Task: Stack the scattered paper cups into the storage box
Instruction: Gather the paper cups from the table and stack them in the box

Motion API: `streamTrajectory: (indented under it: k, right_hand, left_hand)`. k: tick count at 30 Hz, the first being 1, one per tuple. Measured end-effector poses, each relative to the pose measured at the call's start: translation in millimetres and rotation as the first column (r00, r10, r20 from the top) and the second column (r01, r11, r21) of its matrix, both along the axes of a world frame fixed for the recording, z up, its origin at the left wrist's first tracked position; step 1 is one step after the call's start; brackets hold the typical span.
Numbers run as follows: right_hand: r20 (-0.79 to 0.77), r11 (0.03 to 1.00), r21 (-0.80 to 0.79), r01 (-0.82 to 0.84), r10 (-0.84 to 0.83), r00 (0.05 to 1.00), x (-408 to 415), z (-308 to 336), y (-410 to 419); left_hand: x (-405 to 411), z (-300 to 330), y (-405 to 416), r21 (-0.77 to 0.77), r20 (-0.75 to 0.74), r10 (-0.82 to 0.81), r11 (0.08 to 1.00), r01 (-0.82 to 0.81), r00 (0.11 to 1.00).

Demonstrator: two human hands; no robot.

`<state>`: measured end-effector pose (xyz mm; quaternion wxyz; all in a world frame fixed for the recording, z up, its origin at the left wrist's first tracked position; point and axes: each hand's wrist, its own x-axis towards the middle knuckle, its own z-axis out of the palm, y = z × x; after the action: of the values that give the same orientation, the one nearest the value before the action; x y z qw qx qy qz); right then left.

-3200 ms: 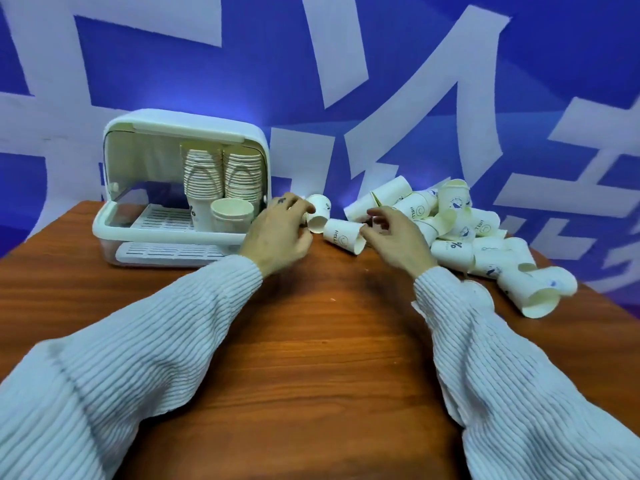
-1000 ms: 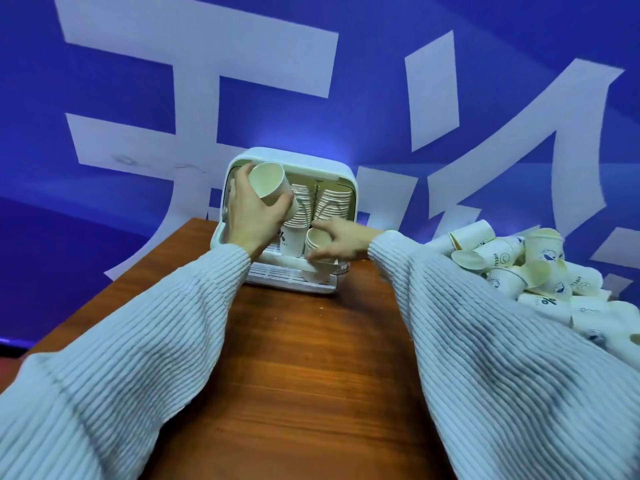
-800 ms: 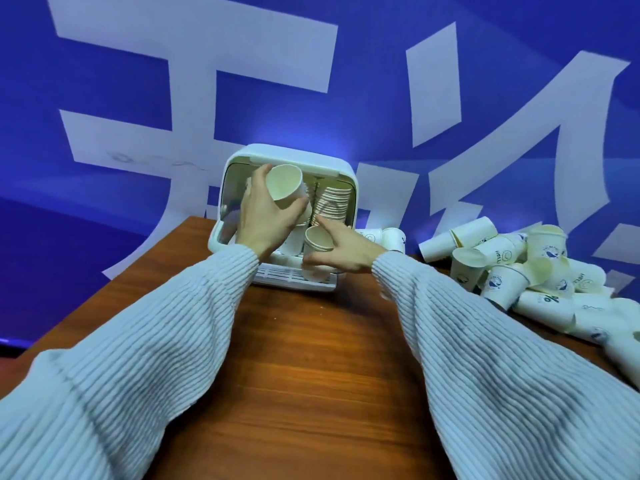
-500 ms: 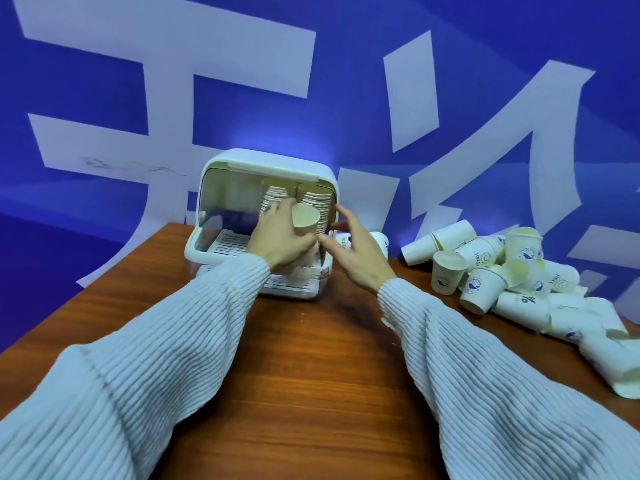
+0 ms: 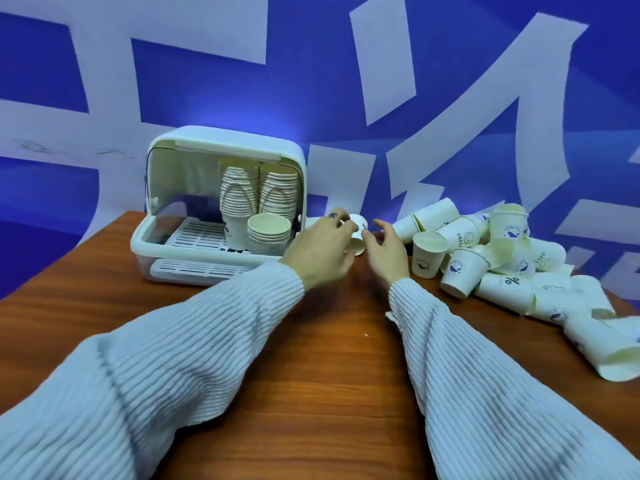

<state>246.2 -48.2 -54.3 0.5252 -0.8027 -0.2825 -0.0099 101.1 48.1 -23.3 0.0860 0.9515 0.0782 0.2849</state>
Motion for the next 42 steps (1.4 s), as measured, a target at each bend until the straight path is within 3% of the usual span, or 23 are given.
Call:
streamTrajectory:
  k: [3,6,9,11,16,22,26,30,34,42]
  right_hand:
    - [-0.006,1.0,0.015,0.011,-0.011,1.0,11.1,-9.2,10.1]
    - [0.263,0.982,-0.188,0.025,0.026,0.964,24.1,-28.4,21.9]
    - [0.376,0.956,-0.291,-0.028,0.142,0.916,37.8,-35.0,35.7]
    - [0.348,0.948,-0.314,-0.047,0.161,0.923,45.7,-36.2,40.7]
    - [0.212,0.976,-0.207,-0.063,0.108,0.971,57.9,-37.0,42.6]
    - [0.137,0.995,-0.103,-0.009,0.023,0.99,55.4,-31.6,37.0]
    - [0.105,0.985,-0.163,-0.053,0.07,0.992,51.5,-32.3,35.2]
    - [0.035,0.994,-0.109,0.007,-0.003,0.999,34.9,-27.7,19.0]
    - [0.025,0.98,-0.198,-0.025,0.03,0.999,8.6,-18.5,-13.7]
    - [-0.027,0.978,-0.208,-0.005,0.0,1.0,-49.6,-20.0,-72.5]
  left_hand:
    - [39.9,-21.8,-6.6,-0.21,-0.081,0.108,0.97,-0.123,0.991]
    - [64.6,-34.3,2.5,-0.393,-0.058,0.29,0.873,-0.289,0.955]
    - [83.8,-48.2,12.0,-0.567,0.071,0.395,0.771,-0.288,0.916]
    - [95.8,-61.6,16.5,-0.493,0.067,0.412,0.805,-0.329,0.909]
    - [110.0,-72.4,19.8,-0.232,-0.164,0.45,0.847,-0.478,0.878]
    - [114.9,-74.6,14.4,-0.016,0.025,0.615,0.788,-0.615,0.788]
    - [118.6,-82.1,19.6,-0.001,0.143,0.564,0.822,-0.57,0.813]
    - [111.2,-77.9,9.9,0.013,0.124,0.525,0.847,-0.531,0.842]
    - [83.1,-73.4,-12.8,0.077,0.099,0.475,0.872,-0.483,0.874]
    - [-0.2,-66.6,-58.6,0.011,0.024,0.302,0.953,-0.302,0.953]
